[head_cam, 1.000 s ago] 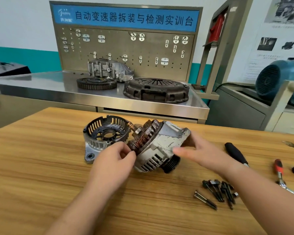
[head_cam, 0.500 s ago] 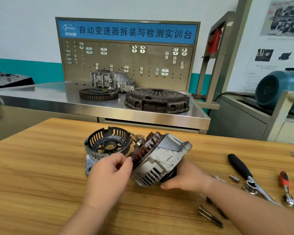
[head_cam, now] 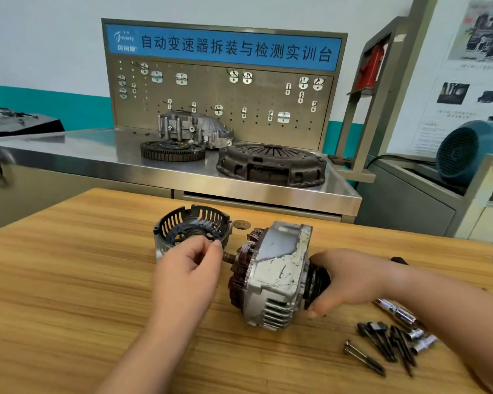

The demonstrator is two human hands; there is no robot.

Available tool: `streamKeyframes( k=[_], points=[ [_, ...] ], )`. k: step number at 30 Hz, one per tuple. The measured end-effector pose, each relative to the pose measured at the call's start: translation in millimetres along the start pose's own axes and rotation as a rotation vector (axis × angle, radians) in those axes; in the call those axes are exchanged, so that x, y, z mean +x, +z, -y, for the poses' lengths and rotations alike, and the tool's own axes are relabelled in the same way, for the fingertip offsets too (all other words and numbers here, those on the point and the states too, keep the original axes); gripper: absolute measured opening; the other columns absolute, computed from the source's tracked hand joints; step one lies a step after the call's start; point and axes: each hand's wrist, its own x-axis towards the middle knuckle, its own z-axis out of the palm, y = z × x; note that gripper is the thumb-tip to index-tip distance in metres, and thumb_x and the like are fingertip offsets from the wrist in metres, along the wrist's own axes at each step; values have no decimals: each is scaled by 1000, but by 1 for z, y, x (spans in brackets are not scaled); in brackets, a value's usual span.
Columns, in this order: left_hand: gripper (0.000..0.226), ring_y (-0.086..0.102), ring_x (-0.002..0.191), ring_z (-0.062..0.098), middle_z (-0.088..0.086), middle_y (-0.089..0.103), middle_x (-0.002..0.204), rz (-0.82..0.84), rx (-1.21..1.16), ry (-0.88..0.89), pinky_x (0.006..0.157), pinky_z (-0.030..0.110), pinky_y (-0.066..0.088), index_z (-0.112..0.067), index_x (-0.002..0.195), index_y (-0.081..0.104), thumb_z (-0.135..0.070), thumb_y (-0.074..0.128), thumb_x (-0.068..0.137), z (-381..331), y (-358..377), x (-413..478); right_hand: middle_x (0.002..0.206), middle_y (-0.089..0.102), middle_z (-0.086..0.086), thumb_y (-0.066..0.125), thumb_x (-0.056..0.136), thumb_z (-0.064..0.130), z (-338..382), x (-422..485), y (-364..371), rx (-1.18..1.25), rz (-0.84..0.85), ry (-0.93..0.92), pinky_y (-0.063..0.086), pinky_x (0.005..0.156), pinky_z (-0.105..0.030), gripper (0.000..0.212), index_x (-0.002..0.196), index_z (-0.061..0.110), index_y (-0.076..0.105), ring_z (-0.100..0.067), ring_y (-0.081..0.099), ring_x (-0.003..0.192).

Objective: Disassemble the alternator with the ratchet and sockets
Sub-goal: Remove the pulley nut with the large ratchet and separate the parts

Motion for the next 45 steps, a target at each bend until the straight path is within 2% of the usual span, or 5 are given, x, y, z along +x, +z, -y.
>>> streamKeyframes(
  k=[20, 27, 33, 41, 45],
  points=[
    [28, 49, 50, 6, -3, 55, 50, 13, -229, -88, 61, 34, 42, -20, 61, 60, -39, 50, 79, -15, -7, 1, 65, 54, 6, 72, 63, 52, 31, -42, -28, -556, -39, -27, 36, 45, -24, 35, 73, 28, 49, -6, 49, 59],
    [27, 59, 91, 4, -19, 63, 94, 169, -13, 211, 78, 37, 51, -42, 96, 60, -54, 49, 75, -29, -7, -14, 77, 55, 7, 75, 69, 48, 50, -39, -24, -390, -137, -105, 35, 48, -26, 40, 90, 25, 50, -8, 51, 67],
    [64, 24, 137, -1, -36, 34, 136, 477, 354, 528, 111, 39, 25, -43, 135, 40, -67, 46, 76, -40, -1, -28, 80, 63, 4, 72, 72, 46, 63, -35, -19, -461, -171, -227, 55, 61, -31, 42, 99, 16, 59, -15, 59, 71],
    [76, 54, 121, 16, -14, 64, 117, 534, 733, 660, 111, 47, 31, -26, 124, 57, -77, 44, 69, -56, 3, -26, 119, 51, 20, 78, 76, 34, 29, -55, -7, 76, -216, -208, 48, 82, -16, 89, 146, 35, 23, 1, 52, 93],
    [84, 51, 117, -3, -25, 60, 116, 625, 782, 596, 117, 25, 1, -36, 128, 45, -86, 31, 62, -69, 12, -18, 121, 42, 28, 75, 80, 31, 10, -64, 8, 239, -237, -203, 42, 89, -9, 90, 147, 44, 16, 8, 47, 107]
  ],
)
